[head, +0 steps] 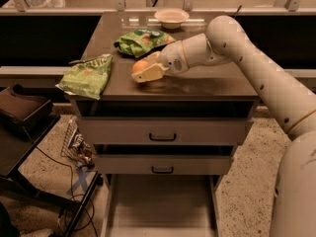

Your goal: Move orange near green jalapeno chip bag

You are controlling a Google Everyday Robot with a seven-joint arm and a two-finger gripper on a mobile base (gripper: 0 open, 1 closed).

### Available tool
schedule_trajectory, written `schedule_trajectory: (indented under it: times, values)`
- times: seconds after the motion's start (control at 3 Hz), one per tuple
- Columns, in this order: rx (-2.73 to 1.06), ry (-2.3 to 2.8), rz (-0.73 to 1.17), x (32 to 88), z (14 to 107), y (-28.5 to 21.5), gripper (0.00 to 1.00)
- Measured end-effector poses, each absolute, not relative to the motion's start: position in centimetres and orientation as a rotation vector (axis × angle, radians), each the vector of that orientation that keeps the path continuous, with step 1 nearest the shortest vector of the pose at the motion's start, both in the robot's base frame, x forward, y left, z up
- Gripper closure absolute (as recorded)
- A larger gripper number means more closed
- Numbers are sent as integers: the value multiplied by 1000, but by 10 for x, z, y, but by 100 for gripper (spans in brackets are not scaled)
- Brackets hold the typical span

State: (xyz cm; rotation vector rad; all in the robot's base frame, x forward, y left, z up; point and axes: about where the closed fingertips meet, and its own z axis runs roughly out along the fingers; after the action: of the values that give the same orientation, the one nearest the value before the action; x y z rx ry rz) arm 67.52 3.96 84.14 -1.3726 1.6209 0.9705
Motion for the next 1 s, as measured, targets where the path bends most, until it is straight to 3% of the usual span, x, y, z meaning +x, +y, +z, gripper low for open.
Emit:
schedule_trajectory:
  times: [0.33, 0.67, 1.0]
  values:
    - [-1385, 1640, 1043, 676, 835, 44, 100]
    - [-1391, 1640, 1054, 675, 834, 47, 85]
    - [-1395, 1639, 1060, 675, 833, 50, 62]
